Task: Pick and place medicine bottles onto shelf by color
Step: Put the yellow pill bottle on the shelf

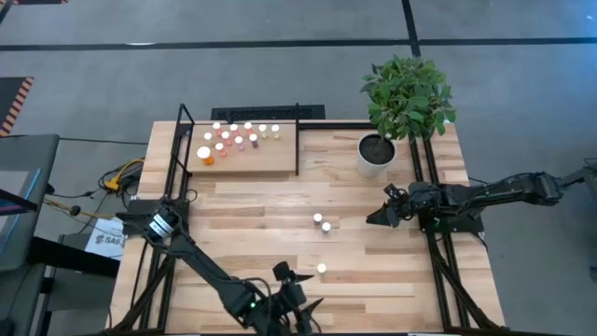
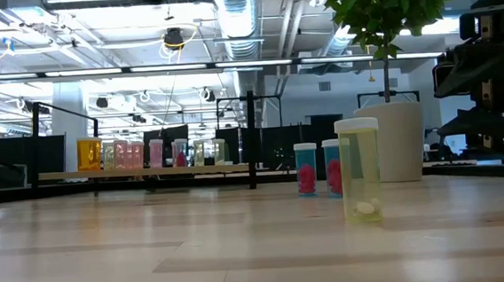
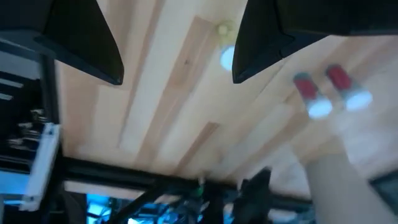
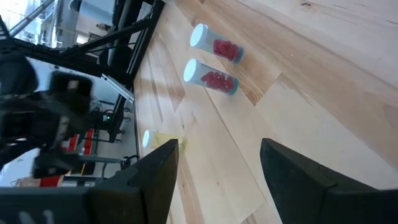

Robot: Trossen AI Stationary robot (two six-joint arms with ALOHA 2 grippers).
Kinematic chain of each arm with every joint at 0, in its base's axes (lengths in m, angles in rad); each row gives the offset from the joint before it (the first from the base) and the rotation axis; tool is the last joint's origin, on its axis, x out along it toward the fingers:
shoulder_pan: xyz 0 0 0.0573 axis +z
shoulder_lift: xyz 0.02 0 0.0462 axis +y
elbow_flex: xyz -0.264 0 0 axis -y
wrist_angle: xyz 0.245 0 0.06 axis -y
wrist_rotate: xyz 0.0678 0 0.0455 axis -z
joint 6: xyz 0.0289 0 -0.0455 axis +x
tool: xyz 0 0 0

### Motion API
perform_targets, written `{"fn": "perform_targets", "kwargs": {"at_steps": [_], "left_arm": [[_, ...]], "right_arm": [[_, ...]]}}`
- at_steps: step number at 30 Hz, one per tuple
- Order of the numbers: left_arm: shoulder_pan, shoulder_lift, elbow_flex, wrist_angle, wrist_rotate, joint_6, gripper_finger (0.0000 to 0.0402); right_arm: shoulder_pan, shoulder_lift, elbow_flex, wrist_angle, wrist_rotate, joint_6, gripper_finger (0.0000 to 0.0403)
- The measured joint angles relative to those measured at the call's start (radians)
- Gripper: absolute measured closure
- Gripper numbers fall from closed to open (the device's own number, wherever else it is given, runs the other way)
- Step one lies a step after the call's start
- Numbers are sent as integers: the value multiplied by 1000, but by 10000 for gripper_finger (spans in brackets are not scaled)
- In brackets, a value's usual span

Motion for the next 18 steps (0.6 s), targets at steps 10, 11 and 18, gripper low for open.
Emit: {"fn": "perform_targets", "kwargs": {"at_steps": [10, 11, 18], "left_arm": [[81, 3, -236, 396, 46, 81, 113], [91, 3, -249, 420, 52, 97, 113], [148, 18, -273, 485, 85, 187, 113]], "right_arm": [[0, 2, 0, 0, 0, 0, 153], [0, 2, 0, 0, 0, 0, 153], [0, 2, 0, 0, 0, 0, 153]]}}
